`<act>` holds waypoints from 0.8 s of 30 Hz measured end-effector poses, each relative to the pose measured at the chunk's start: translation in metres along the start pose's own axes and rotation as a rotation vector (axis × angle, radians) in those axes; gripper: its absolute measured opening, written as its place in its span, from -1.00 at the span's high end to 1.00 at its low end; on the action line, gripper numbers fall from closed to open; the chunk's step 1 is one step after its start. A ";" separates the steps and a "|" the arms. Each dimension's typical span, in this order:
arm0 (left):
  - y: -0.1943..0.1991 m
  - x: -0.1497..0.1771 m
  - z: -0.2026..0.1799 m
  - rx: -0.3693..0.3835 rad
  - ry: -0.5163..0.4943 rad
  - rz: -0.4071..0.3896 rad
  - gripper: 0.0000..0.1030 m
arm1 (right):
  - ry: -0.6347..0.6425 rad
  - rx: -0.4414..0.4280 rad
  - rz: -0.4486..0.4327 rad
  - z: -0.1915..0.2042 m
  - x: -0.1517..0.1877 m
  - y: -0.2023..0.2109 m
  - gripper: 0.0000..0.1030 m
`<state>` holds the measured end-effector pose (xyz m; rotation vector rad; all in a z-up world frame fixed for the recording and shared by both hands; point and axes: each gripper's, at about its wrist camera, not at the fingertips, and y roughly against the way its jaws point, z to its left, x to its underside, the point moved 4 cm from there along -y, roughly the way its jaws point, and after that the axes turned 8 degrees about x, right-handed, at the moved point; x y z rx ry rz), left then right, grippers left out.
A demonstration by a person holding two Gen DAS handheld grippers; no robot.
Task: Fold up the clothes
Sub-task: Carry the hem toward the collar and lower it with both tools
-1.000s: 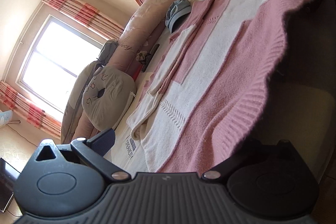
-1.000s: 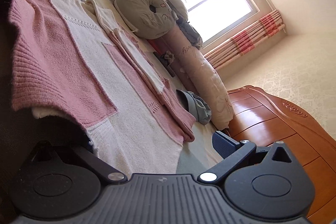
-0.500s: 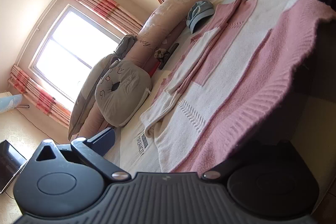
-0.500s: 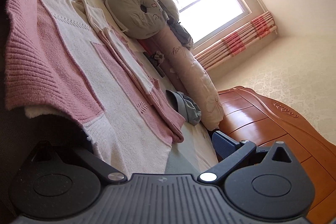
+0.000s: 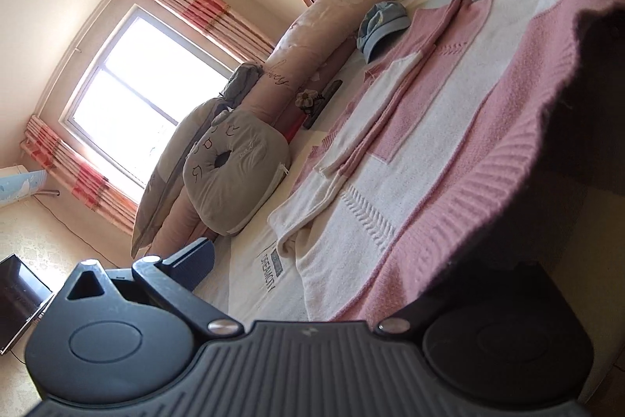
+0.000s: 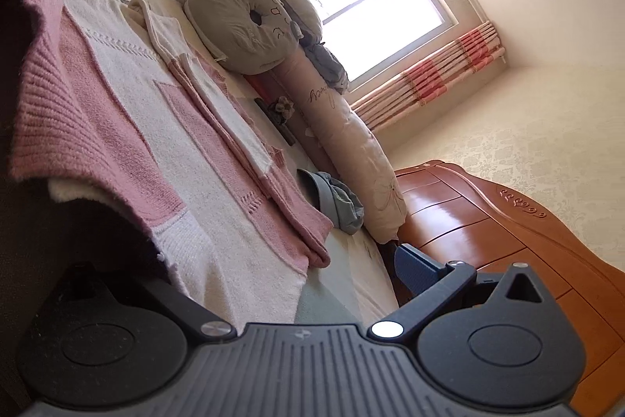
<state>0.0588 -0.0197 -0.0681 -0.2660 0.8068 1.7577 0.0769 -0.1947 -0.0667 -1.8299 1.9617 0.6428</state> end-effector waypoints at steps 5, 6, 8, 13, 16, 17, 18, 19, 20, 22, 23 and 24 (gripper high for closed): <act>0.004 -0.002 0.005 -0.036 -0.006 -0.028 -0.99 | 0.009 0.046 -0.025 -0.005 -0.004 0.002 -1.00; 0.004 -0.003 0.006 -0.045 -0.007 -0.032 -0.99 | 0.012 0.049 -0.028 -0.005 -0.004 0.002 -1.00; 0.005 -0.004 0.008 -0.063 -0.010 -0.040 -1.00 | 0.018 0.044 -0.031 -0.006 -0.005 0.003 -1.00; -0.001 -0.006 0.011 -0.025 -0.018 -0.022 -0.99 | 0.036 -0.043 -0.017 -0.006 -0.004 0.000 -1.00; -0.004 -0.006 0.009 -0.024 -0.050 -0.025 -1.00 | 0.051 -0.055 -0.019 -0.008 -0.005 -0.003 -1.00; -0.005 -0.008 0.009 -0.029 -0.058 -0.029 -1.00 | 0.058 -0.048 -0.024 -0.009 -0.006 -0.004 -1.00; -0.006 -0.009 0.011 -0.029 -0.058 -0.031 -1.00 | 0.061 -0.043 -0.028 -0.011 -0.007 -0.006 -1.00; -0.008 -0.011 0.012 -0.029 -0.059 -0.033 -1.00 | 0.062 -0.039 -0.031 -0.012 -0.009 -0.007 -1.00; -0.010 -0.013 0.014 -0.029 -0.059 -0.035 -1.00 | 0.064 -0.038 -0.031 -0.013 -0.010 -0.009 -1.00; -0.014 -0.017 0.017 -0.036 -0.065 -0.040 -0.99 | 0.067 -0.030 -0.032 -0.015 -0.013 -0.015 -1.00; -0.016 -0.019 0.020 -0.043 -0.068 -0.044 -0.99 | 0.070 -0.026 -0.034 -0.016 -0.014 -0.018 -1.00; -0.019 -0.022 0.023 -0.048 -0.068 -0.046 -0.99 | 0.073 -0.021 -0.035 -0.017 -0.014 -0.021 -1.00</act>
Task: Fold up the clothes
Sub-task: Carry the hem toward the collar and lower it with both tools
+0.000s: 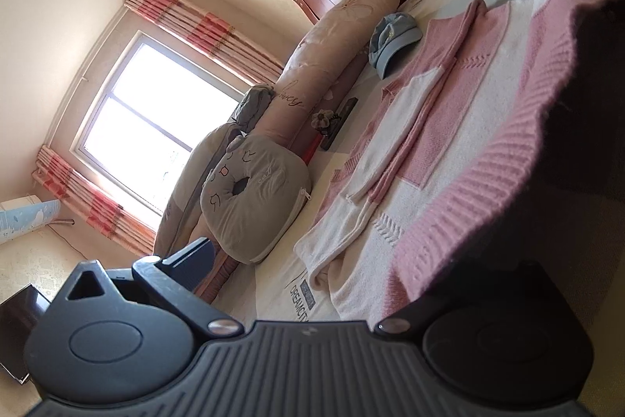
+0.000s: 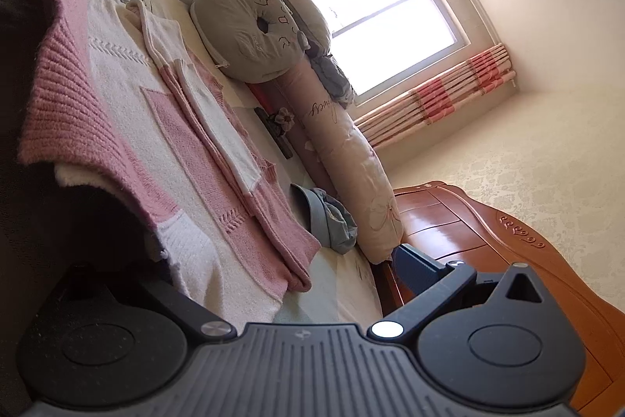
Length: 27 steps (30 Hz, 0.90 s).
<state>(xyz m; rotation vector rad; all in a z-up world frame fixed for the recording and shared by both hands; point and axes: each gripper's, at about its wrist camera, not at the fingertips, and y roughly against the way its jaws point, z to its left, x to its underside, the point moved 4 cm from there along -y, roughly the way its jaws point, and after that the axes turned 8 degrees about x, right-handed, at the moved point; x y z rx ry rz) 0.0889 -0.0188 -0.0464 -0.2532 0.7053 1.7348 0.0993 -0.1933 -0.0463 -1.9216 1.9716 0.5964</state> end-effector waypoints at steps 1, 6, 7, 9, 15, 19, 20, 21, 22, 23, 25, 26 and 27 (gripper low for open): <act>-0.003 -0.002 0.003 -0.004 0.000 -0.002 -1.00 | 0.003 0.005 -0.001 -0.001 -0.001 -0.003 -1.00; -0.022 -0.013 0.021 -0.033 0.016 -0.008 -0.99 | 0.010 0.029 -0.003 -0.006 -0.008 -0.025 -1.00; -0.026 -0.015 0.024 -0.037 0.020 -0.009 -0.99 | 0.012 0.032 -0.003 -0.006 -0.010 -0.029 -1.00; -0.034 -0.018 0.030 -0.045 0.023 -0.009 -0.99 | 0.017 0.040 -0.006 -0.007 -0.013 -0.037 -1.00; -0.063 -0.025 0.041 -0.052 0.019 -0.004 -1.00 | 0.018 0.055 -0.013 -0.010 -0.023 -0.067 -1.00; -0.085 -0.031 0.048 -0.055 0.022 -0.006 -1.00 | 0.019 0.060 -0.014 -0.012 -0.027 -0.088 -1.00; -0.091 -0.032 0.049 -0.057 0.023 -0.006 -1.00 | 0.020 0.063 -0.014 -0.013 -0.028 -0.093 -1.00; -0.097 -0.034 0.051 -0.059 0.026 -0.006 -1.00 | 0.021 0.066 -0.015 -0.013 -0.029 -0.099 -1.00; -0.102 -0.035 0.052 -0.063 0.031 -0.007 -1.00 | 0.023 0.068 -0.015 -0.013 -0.030 -0.105 -1.00; -0.107 -0.036 0.054 -0.067 0.035 -0.008 -1.00 | 0.024 0.072 -0.016 -0.014 -0.031 -0.110 -1.00; -0.118 -0.038 0.058 -0.072 0.050 -0.009 -1.00 | 0.024 0.081 -0.017 -0.014 -0.034 -0.121 -1.00; -0.124 -0.039 0.060 -0.073 0.056 -0.007 -1.00 | 0.023 0.085 -0.018 -0.015 -0.036 -0.126 -1.00; -0.129 -0.040 0.061 -0.073 0.061 -0.005 -1.00 | 0.023 0.086 -0.019 -0.015 -0.037 -0.132 -1.00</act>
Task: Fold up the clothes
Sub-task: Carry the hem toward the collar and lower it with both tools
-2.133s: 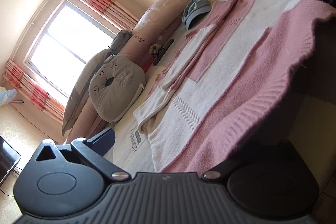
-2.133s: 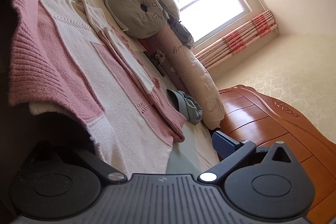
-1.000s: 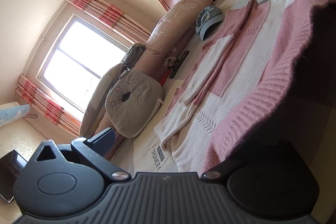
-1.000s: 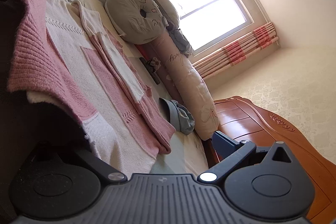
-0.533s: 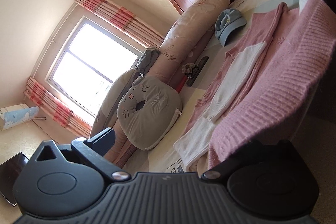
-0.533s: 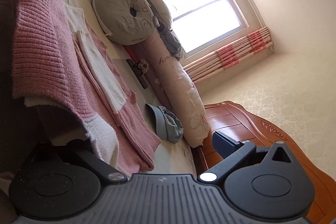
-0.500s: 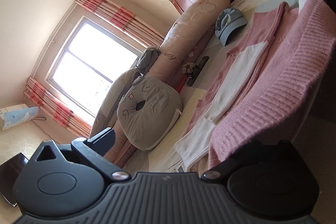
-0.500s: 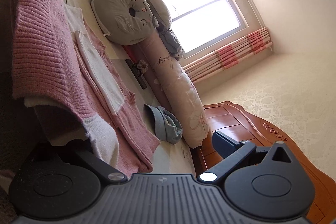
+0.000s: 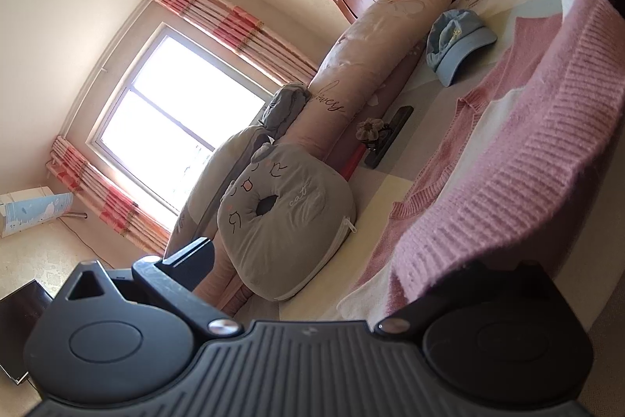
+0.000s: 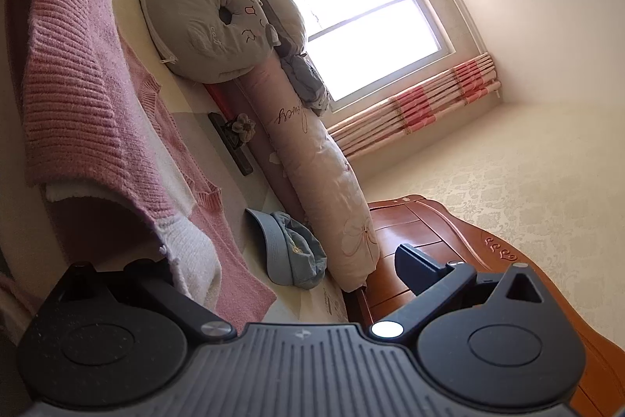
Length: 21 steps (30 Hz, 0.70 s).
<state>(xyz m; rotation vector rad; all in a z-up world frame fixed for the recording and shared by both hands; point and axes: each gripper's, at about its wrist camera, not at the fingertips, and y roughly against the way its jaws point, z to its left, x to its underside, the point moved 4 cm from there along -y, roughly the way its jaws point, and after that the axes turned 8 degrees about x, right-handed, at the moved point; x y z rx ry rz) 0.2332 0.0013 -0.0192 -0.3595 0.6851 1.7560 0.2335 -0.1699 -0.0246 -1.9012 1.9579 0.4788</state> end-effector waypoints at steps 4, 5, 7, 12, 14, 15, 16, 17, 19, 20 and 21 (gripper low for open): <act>-0.021 0.000 0.003 -0.009 0.009 0.005 -1.00 | 0.001 0.004 -0.006 0.002 -0.005 -0.024 -1.00; -0.026 0.000 0.003 -0.011 0.009 0.006 -0.99 | 0.003 0.005 -0.009 0.003 -0.006 -0.031 -1.00; -0.039 0.000 0.003 -0.008 0.005 0.012 -0.99 | 0.012 0.009 -0.015 0.006 -0.008 -0.042 -1.00; -0.075 -0.002 0.002 0.000 0.006 0.024 -0.99 | 0.019 -0.001 -0.008 0.016 -0.011 -0.076 -1.00; -0.088 -0.002 0.002 0.004 0.014 0.030 -1.00 | 0.028 -0.005 -0.009 0.021 -0.012 -0.089 -1.00; -0.094 -0.002 0.002 0.008 0.019 0.036 -1.00 | 0.033 -0.006 -0.009 0.023 -0.012 -0.096 -1.00; -0.101 -0.002 0.002 0.012 0.024 0.042 -1.00 | 0.036 -0.008 -0.010 0.025 -0.012 -0.102 -1.00; -0.106 -0.001 0.001 0.015 0.024 0.046 -1.00 | 0.039 -0.013 -0.010 0.027 -0.013 -0.108 -1.00; -0.118 0.001 -0.001 0.021 0.023 0.056 -1.00 | 0.042 -0.029 -0.008 0.031 -0.014 -0.117 -1.00; -0.123 0.002 -0.002 0.026 0.026 0.064 -0.99 | 0.040 -0.042 -0.004 0.033 -0.014 -0.124 -1.00; -0.129 0.004 -0.003 0.040 0.034 0.077 -1.00 | 0.034 -0.057 0.003 0.035 -0.014 -0.129 -1.00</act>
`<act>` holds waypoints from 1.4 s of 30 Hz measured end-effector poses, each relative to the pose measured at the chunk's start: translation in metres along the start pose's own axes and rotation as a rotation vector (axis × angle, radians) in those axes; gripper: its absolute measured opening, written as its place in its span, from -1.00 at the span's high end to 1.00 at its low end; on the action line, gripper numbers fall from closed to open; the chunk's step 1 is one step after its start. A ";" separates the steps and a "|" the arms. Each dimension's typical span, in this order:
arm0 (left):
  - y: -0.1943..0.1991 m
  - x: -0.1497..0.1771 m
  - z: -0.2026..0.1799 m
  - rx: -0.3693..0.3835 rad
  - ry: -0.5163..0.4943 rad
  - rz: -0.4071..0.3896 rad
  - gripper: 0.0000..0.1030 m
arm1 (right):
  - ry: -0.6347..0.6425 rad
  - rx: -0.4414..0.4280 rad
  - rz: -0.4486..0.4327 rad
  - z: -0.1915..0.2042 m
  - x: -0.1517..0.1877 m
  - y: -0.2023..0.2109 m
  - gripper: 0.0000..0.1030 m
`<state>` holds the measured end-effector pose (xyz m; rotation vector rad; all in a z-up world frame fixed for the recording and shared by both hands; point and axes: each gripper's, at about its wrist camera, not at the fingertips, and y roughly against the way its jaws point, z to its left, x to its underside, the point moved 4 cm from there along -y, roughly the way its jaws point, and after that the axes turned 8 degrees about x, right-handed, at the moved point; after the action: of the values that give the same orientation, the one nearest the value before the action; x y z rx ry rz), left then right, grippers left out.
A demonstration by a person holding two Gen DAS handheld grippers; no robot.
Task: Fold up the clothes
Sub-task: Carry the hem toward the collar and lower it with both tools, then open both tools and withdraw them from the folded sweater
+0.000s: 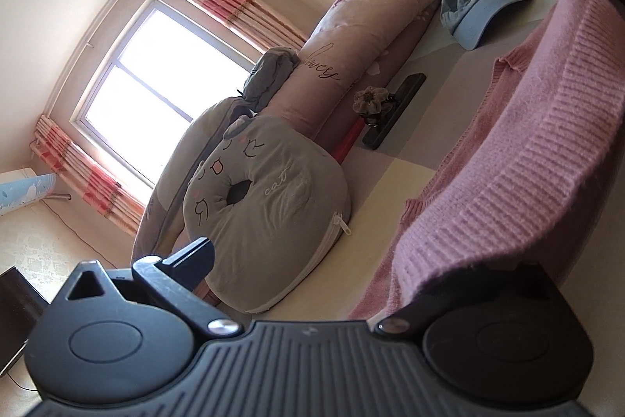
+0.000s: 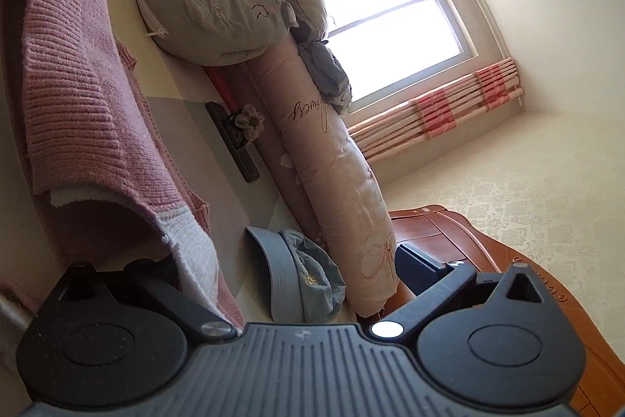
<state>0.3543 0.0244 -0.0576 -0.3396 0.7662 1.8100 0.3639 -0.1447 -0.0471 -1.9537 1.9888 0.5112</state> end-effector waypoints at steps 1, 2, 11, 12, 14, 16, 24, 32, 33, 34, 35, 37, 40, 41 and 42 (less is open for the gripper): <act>-0.006 0.002 -0.001 0.020 0.010 0.014 -0.99 | -0.006 -0.015 0.006 0.002 0.000 -0.006 -1.00; -0.012 0.003 -0.003 0.040 0.019 0.029 -0.99 | -0.013 -0.032 0.014 0.005 0.001 -0.011 -1.00; -0.008 0.007 0.001 0.175 0.054 0.084 -0.99 | -0.132 -0.238 0.096 -0.004 0.008 -0.016 -1.00; -0.002 0.006 0.004 0.197 0.063 0.084 -0.99 | -0.157 -0.265 0.102 -0.009 0.009 -0.012 -1.00; 0.009 0.004 0.012 0.260 0.114 0.071 -0.99 | -0.227 -0.333 0.120 -0.020 0.012 -0.007 -1.00; 0.012 0.001 0.020 0.288 0.166 0.065 -0.99 | -0.289 -0.378 0.133 -0.028 0.014 -0.005 -1.00; -0.041 -0.014 0.048 0.277 0.301 0.103 -0.99 | -0.457 -0.414 0.220 -0.036 0.014 -0.062 -1.00; -0.088 -0.017 0.080 0.271 0.454 0.142 -0.99 | -0.675 -0.500 0.274 -0.060 0.022 -0.118 -1.00; -0.085 -0.016 0.086 0.272 0.481 0.134 -0.99 | -0.702 -0.495 0.275 -0.068 0.024 -0.121 -1.00; -0.080 -0.015 0.090 0.285 0.503 0.128 -0.99 | -0.725 -0.484 0.275 -0.077 0.026 -0.121 -1.00; -0.075 -0.013 0.095 0.300 0.524 0.122 -0.99 | -0.742 -0.487 0.271 -0.085 0.029 -0.119 -1.00; -0.060 -0.009 0.098 0.355 0.550 0.115 -0.99 | -0.767 -0.535 0.256 -0.099 0.035 -0.106 -1.00; -0.033 0.002 0.090 0.499 0.577 0.121 -0.99 | -0.805 -0.687 0.223 -0.111 0.044 -0.076 -1.00; -0.023 0.005 0.086 0.553 0.586 0.124 -0.99 | -0.817 -0.748 0.210 -0.114 0.047 -0.064 -1.00; -0.013 0.009 0.082 0.606 0.594 0.126 -0.99 | -0.825 -0.817 0.197 -0.113 0.050 -0.050 -1.00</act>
<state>0.3741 0.0872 -0.0055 -0.4324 1.7299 1.4966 0.4159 -0.2411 0.0282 -1.4388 1.4969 2.0322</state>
